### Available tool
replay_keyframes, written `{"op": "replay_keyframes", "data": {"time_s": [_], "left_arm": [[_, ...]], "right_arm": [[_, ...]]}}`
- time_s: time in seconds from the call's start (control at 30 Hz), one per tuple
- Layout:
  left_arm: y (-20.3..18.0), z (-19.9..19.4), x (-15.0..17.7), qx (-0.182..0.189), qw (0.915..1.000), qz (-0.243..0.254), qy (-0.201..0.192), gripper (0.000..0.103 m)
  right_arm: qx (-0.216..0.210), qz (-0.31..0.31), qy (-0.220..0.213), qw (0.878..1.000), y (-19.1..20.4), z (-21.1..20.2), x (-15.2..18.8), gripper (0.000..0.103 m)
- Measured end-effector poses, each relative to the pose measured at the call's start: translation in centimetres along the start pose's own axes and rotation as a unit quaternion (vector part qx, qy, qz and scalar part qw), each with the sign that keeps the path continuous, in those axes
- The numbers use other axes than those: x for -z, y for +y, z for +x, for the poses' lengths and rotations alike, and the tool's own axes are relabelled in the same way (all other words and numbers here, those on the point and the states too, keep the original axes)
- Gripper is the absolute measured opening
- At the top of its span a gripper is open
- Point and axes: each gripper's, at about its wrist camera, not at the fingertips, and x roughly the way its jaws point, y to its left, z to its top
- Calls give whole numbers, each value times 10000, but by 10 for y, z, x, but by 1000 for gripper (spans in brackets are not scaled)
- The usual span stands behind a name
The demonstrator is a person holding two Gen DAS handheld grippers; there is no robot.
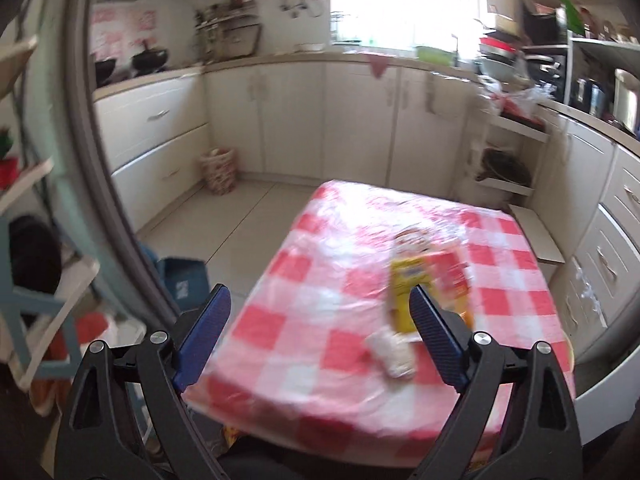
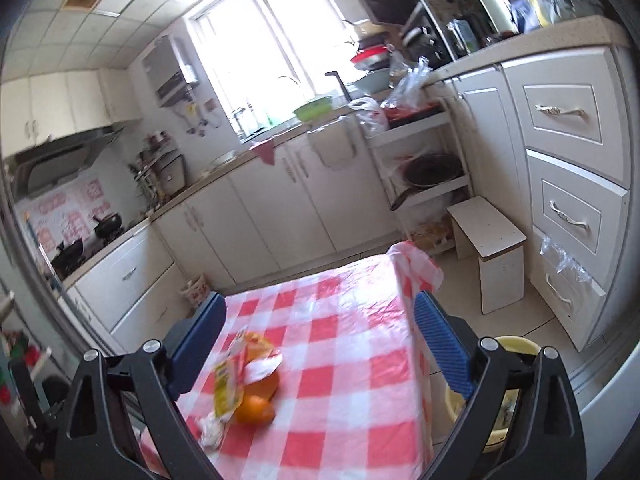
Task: Collect trash
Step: 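Bring both open grippers back over the table, then reach the right gripper to the yellow snack bag and close on it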
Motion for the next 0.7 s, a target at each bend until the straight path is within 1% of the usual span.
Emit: {"op": "replay_keyframes", "data": {"time_s": [0.03, 0.07, 0.1, 0.17, 0.23, 0.3, 0.33, 0.43, 0.53, 0.7], "left_arm": [[11, 2, 5, -25, 9999, -143, 67, 87], [19, -2, 4, 52, 9996, -272, -27, 87], [24, -10, 3, 54, 9992, -329, -224, 89], [29, -17, 8, -42, 9987, -261, -429, 93], [27, -21, 12, -3, 9989, -168, -444, 93], [23, -26, 13, 2, 9983, -118, -565, 93], [22, -28, 13, 15, 9982, -105, -585, 93], [22, -29, 12, 79, 9980, -78, -622, 93], [23, -28, 10, 146, 9981, -94, -597, 93], [20, -23, 12, 193, 9984, -50, -534, 94]], "right_arm": [[6, -107, -20, 9999, 8, -4, 7, 93], [34, -257, -48, 9997, 18, -10, 17, 94], [68, -355, -72, 9993, 24, -15, 24, 94], [75, -538, -128, 9984, 37, -21, 34, 95], [106, -737, -225, 9970, 48, -25, 38, 95], [224, -1035, -368, 9937, 59, -25, 41, 96], [261, -1164, -370, 9922, 62, -23, 42, 96], [304, -1313, -231, 9906, 67, -14, 48, 96], [356, -1303, -40, 9908, 65, -3, 50, 96], [382, -1294, 69, 9908, 67, 1, 56, 96]]}}
